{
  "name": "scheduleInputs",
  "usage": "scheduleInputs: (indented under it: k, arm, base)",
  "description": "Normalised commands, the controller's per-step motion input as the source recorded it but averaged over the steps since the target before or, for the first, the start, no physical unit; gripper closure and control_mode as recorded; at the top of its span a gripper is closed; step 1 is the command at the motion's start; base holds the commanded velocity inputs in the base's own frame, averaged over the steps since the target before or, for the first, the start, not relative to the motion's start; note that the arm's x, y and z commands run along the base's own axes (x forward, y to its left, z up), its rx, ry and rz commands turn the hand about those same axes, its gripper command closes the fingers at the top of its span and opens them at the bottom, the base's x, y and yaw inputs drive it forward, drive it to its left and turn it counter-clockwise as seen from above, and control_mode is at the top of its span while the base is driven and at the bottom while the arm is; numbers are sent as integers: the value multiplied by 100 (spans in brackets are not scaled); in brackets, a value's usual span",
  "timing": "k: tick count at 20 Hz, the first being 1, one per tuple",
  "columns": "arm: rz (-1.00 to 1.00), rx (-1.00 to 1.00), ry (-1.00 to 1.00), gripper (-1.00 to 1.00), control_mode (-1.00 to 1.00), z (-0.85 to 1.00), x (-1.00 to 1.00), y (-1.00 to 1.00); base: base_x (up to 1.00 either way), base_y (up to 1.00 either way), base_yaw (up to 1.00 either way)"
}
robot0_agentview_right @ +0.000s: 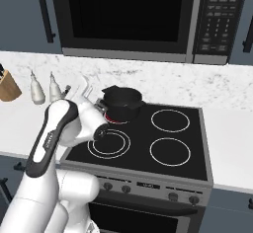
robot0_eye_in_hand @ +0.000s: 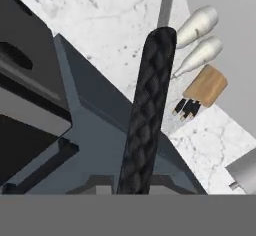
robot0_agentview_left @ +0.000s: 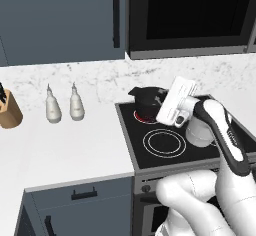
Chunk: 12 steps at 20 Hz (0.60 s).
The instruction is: Put the garlic and garlic in the pot. Retrieve the spatula and lightly stir the vegetables in the pot.
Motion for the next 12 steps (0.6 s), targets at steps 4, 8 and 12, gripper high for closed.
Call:
scheduleInputs:
  k: [4, 8, 12]
  arm:
    - [-14, 57, 37, 100, -100, 38, 65, -68]
    - [-3, 51, 29, 100, -100, 0, 65, -88]
    - [17, 33, -8, 100, -100, -13, 7, -96]
  base:
    - [0, 0, 0]
    - [0, 0, 0]
    - [0, 0, 0]
